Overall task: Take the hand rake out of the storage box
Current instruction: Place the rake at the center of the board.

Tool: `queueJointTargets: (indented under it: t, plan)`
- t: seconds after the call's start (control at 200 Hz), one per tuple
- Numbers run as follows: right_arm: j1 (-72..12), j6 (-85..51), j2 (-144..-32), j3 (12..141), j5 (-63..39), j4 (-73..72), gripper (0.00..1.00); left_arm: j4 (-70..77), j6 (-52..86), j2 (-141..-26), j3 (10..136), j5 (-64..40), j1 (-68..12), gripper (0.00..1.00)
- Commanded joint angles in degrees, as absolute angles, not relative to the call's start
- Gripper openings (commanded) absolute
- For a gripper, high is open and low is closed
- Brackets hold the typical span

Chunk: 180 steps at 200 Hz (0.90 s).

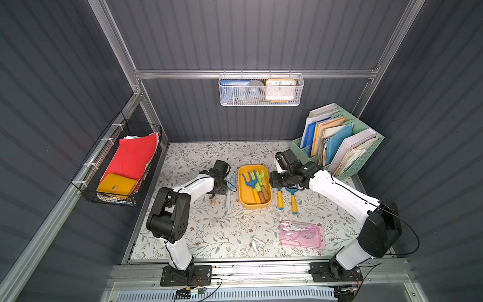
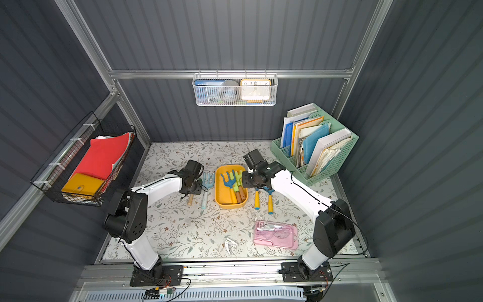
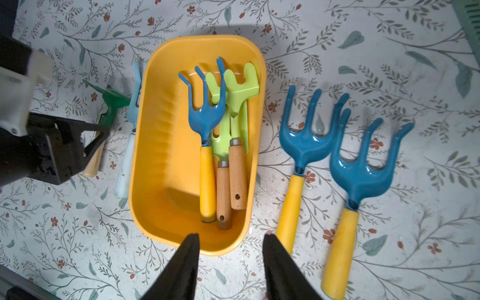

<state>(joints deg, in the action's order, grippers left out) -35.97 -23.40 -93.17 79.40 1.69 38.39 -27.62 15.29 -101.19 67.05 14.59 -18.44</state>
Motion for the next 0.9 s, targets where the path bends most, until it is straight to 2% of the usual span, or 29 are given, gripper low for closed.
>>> queueJointTargets:
  t: [0.0, 0.15, 0.495, 0.655, 0.895]
  plan:
    - [-39.9, -25.6, -97.1, 82.4, 7.0, 42.0, 0.45, -31.1, 16.7, -98.2, 70.2, 13.7, -18.4, 0.5]
    - [-44.6, -28.7, -102.7, 86.0, 11.4, 41.3, 0.46, -32.2, 21.0, -95.2, 72.1, 13.8, -18.4, 0.55]
    - [-46.7, -29.6, -114.7, 95.8, 14.1, 43.9, 0.46, -31.0, 34.6, -90.3, 69.6, 13.6, -17.8, 0.65]
    - [-46.7, -30.5, -117.5, 97.8, 14.3, 44.4, 0.45, -29.2, 37.6, -89.1, 67.4, 9.0, -14.6, 0.65]
    - [-46.6, -31.3, -122.5, 102.1, 14.1, 45.5, 0.44, -28.6, 38.0, -88.5, 66.7, 9.0, -14.0, 0.64]
